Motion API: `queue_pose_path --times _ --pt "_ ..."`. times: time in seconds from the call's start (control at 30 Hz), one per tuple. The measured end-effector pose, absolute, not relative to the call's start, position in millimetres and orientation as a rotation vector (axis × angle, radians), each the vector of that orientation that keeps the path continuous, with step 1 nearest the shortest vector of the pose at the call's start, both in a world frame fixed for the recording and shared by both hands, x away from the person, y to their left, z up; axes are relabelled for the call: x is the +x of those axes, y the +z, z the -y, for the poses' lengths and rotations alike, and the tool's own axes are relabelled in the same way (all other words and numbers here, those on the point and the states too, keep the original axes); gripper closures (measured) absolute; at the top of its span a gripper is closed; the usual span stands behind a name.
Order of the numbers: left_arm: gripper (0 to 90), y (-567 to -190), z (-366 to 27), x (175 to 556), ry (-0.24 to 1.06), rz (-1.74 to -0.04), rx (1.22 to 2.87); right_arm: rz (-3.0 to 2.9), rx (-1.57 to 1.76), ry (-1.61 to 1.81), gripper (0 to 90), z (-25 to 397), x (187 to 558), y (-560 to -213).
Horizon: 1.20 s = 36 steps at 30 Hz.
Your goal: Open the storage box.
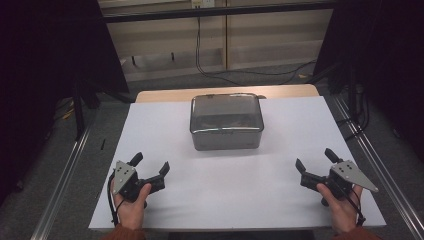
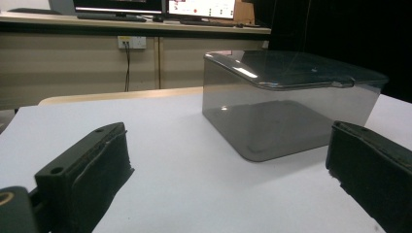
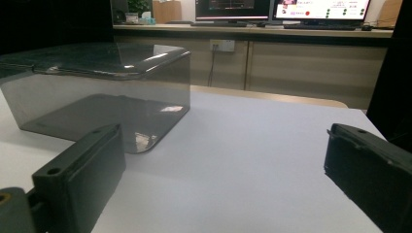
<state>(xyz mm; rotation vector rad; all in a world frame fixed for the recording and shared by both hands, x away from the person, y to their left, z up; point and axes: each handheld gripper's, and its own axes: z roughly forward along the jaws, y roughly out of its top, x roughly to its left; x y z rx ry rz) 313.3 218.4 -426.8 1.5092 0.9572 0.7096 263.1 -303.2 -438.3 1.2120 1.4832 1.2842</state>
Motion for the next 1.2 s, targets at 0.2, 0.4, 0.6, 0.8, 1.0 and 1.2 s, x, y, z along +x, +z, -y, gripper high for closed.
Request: queue_pose_path --times 0.2,0.4,0.6,0.8,1.0,1.2 --pt "2.0 -427 -219 314 0.695 -0.962 1.508 -1.5 1.208 1.279 0.1 303 264 -439" --pt "2.4 -427 -218 315 0.689 -0.975 1.506 -1.574 1.192 1.294 0.3 299 267 -439" --pt "2.5 -429 -215 315 0.685 -0.973 1.524 -1.616 1.182 1.325 0.0 297 270 -438" --pt "4.0 -425 -212 311 0.692 -0.934 1.498 -1.702 1.175 1.365 0.1 286 276 -440" --pt "3.9 -428 -213 312 0.678 -0.955 1.507 -1.739 1.142 1.384 1.5 277 280 -437" --pt "3.8 -429 -213 315 0.657 -0.968 1.518 -1.809 1.111 1.412 2.4 267 289 -434"
